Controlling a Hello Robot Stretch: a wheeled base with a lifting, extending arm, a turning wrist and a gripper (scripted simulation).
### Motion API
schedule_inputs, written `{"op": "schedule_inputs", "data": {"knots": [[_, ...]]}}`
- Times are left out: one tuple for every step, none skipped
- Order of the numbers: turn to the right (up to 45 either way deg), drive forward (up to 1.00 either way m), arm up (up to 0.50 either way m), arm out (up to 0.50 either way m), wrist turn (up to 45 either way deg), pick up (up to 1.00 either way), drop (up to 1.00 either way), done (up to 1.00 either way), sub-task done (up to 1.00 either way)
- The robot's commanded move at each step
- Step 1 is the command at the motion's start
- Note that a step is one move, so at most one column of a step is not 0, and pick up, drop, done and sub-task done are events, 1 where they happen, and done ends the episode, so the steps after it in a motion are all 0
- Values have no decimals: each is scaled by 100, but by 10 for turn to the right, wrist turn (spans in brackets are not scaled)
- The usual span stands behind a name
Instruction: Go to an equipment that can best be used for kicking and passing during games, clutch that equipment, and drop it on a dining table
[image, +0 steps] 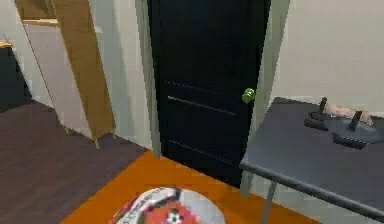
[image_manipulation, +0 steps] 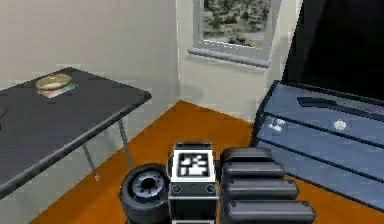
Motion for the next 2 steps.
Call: {"op": "schedule_inputs", "data": {"knots": [[-450, 0, 0, 0, 0, 0, 0, 0, 0], [-450, 0, 0, 0, 0, 0, 0, 0, 0]]}}
